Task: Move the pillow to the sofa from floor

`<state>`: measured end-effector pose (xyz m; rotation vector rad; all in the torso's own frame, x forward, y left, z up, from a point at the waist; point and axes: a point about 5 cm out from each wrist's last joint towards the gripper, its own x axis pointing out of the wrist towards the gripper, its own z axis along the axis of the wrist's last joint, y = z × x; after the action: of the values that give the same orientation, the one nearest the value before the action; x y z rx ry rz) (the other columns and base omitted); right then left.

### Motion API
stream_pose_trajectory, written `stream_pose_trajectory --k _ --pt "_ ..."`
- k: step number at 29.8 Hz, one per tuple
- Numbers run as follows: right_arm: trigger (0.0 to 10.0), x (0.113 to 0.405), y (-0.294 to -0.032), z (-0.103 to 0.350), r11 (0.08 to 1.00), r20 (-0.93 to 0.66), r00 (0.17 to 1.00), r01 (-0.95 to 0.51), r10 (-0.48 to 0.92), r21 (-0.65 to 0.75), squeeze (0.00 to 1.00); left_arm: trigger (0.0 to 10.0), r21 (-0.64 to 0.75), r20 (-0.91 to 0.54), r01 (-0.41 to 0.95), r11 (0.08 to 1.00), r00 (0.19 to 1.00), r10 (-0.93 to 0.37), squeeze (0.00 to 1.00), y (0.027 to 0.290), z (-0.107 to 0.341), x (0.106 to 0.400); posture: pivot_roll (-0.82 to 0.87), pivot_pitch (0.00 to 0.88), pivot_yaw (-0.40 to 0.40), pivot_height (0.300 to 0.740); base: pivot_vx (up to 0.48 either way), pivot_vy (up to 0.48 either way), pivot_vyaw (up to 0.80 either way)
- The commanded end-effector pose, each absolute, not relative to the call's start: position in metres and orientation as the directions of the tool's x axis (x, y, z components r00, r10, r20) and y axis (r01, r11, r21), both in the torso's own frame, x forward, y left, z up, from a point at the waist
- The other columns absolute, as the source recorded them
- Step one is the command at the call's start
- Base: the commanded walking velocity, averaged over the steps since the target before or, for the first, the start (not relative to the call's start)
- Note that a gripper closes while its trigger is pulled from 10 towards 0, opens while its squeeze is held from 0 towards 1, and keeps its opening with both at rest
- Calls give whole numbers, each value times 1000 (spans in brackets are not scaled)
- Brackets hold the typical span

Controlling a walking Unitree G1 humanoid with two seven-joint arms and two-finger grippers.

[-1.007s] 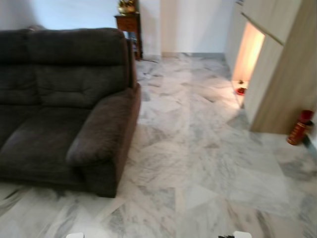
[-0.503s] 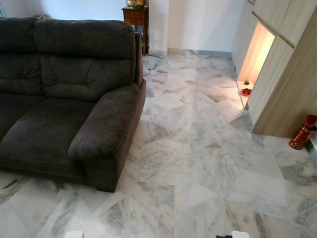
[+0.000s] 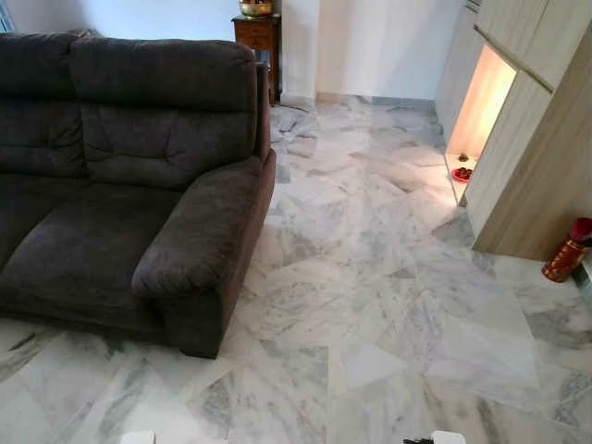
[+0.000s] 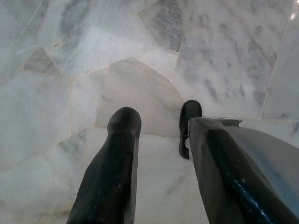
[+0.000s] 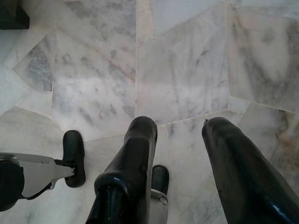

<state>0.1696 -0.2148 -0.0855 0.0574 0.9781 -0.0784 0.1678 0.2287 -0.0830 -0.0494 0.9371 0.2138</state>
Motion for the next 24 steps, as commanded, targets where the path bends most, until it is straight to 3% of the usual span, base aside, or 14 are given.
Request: stream_pose_trajectory --k 1,14,24 --pt "10000 178 -190 -86 971 -828 561 204 -15 121 0 10000 87 -848 -108 990 514 131 0 220 -85 172 21 91 81 740 0 307 0" --pt "10000 192 -170 -82 983 -812 583 138 16 118 0 10000 104 -849 -95 990 509 138 0 221 -85 171 22 102 82 740 0 323 88" --pt "10000 195 -161 -81 973 -811 585 179 14 146 0 10000 104 -850 -105 989 508 143 0 223 -85 170 23 105 84 740 0 350 59"
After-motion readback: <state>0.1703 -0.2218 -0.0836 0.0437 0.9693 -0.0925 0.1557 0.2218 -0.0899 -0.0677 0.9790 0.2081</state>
